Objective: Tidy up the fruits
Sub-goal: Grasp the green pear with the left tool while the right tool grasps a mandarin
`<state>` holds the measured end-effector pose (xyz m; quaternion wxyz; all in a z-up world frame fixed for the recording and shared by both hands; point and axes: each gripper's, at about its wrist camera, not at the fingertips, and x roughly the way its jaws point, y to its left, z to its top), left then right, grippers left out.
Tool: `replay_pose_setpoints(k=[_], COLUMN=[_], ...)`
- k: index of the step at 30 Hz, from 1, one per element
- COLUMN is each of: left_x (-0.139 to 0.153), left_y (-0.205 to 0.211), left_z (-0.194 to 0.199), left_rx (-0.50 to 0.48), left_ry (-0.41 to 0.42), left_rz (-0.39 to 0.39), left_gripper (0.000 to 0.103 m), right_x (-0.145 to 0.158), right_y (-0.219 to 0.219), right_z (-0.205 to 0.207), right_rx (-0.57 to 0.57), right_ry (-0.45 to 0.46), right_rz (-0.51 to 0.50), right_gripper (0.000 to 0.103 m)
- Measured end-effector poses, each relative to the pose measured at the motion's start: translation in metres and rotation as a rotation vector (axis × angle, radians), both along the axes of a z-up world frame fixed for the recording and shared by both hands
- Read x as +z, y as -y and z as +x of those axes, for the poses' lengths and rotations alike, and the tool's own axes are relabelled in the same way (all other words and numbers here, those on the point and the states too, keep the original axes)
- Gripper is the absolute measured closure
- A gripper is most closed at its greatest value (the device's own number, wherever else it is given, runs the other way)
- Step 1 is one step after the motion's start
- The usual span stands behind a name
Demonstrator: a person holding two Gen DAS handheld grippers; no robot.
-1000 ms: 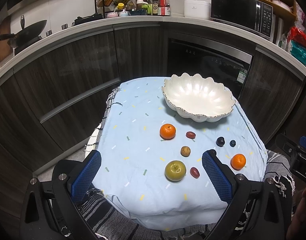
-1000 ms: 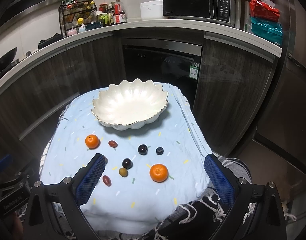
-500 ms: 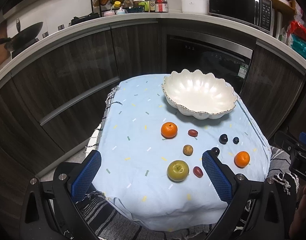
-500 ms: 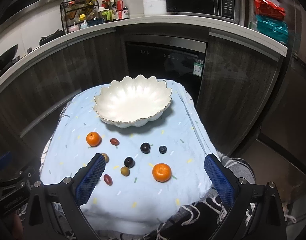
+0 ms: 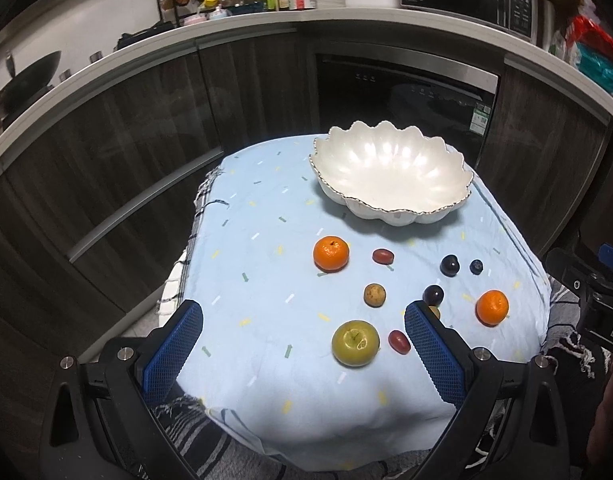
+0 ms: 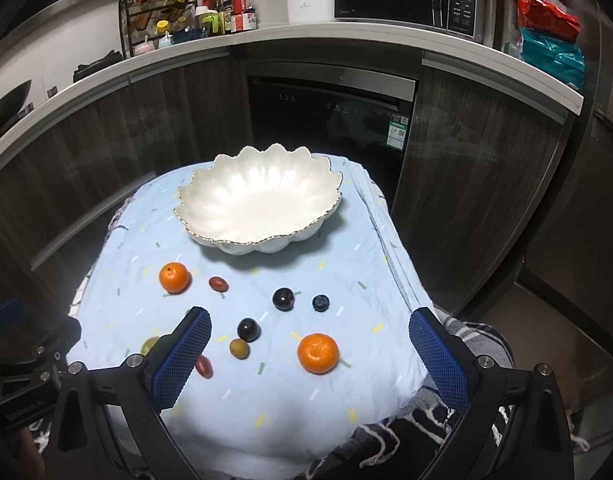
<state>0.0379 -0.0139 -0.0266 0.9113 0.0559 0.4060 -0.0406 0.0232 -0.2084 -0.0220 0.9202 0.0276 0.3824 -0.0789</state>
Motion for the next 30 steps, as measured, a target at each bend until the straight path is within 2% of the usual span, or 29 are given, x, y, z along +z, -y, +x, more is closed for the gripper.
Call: replay_pose_setpoints(k=[14, 15, 16, 20, 30], left_x=[-0.039, -0.043, -0.048, -0.068, -0.092], left_y=[0.017, 0.018, 0.019, 0.023, 0.027], left_z=[0.029, 0.031, 0.033, 0.037, 0.045], left_rx=[-0.081, -0.084, -0.085, -0.074, -0.1], left_ry=[-0.091, -0.1, -0.112, -0.159, -0.212], left_rz=[-0.002, -0.002, 0.0, 0.0, -0.015], left_gripper=[0.0, 0.0, 0.0, 0.0, 0.008], right_x=[-0.027, -0.031, -0.033, -0.05, -0.088], right_y=[-0.002, -0.002, -0.001, 0.004, 0.013], right_z=[0.024, 0.027, 0.029, 0.038, 0.049], right_rx=[0.046, 0.045, 0.044, 0.031, 0.016], right_ry=[-0.02, -0.025, -0.03, -0.077, -0.186], right_rz=[-0.012, -0.011, -0.012, -0.007, 0.014], right_gripper=[0.003, 0.003, 0.008, 0.016, 0.019])
